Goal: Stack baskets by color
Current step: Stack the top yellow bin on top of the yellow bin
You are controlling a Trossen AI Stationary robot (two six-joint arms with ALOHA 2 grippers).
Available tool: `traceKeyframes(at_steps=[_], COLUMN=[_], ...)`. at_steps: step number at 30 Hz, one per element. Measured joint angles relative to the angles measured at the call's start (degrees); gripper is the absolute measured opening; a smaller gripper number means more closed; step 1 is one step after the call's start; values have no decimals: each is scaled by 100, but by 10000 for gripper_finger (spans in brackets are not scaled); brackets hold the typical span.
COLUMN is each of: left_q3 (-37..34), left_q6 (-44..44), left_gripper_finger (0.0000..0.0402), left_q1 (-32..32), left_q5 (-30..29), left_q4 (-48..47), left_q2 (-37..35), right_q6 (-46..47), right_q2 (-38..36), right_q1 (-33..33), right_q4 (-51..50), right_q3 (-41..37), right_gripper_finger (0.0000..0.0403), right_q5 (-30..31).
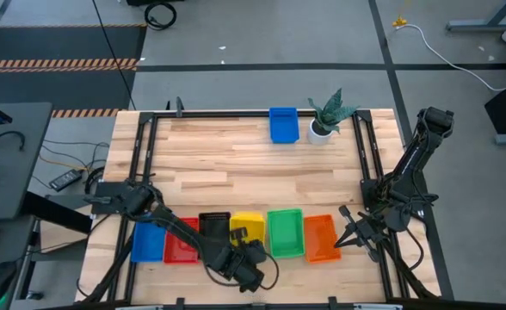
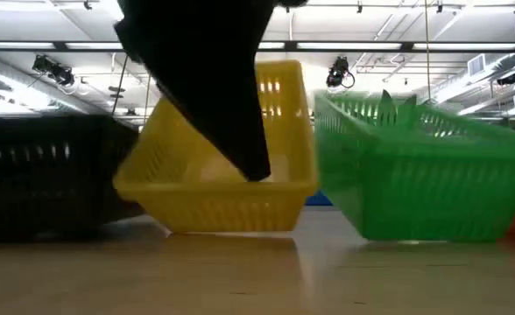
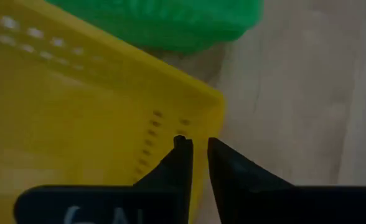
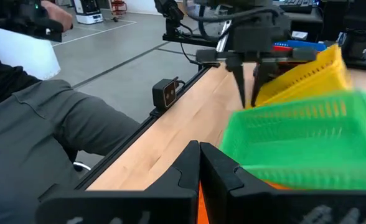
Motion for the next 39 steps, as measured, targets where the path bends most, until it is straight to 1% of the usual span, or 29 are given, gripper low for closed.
traceKeyframes(at_steps=[3,10,12,15,16,17,18,22,28,31,39], left_q3=[65,236,291,294,291,291,292,274,280,304,876], left_q6=[-74,-66,-7,-54,-98,-115,-139,-124,-230,-520,-1067], left_gripper_finger=[45,32,30,21,16,11,7,8,7,4,12], left_q1=[28,15,17,130,225,345,500,996,1220,1183,887], left_q5=[84,84,-108,-836,-927,-884,-715,323,1475,1588,1603], left_q4=[-284,-315,-300,-374,-449,-554,-667,-941,-835,-725,-705], left_q2=[-141,-572,-716,-787,-787,-783,-751,-444,-208,-204,-223], right_q6=[-2,-4,-4,-17,-24,-31,-32,-13,142,197,110], right_q2=[0,0,0,0,0,0,0,-2,0,0,-2], right_q1=[0,0,0,0,0,0,0,0,2,11,11], right_q4=[0,3,3,33,33,35,34,33,24,-2,-15], right_q3=[0,0,0,0,0,0,0,0,0,0,0], right_gripper_finger=[14,14,14,14,14,14,14,14,14,14,14], right_q5=[0,2,15,161,215,259,277,278,277,240,240])
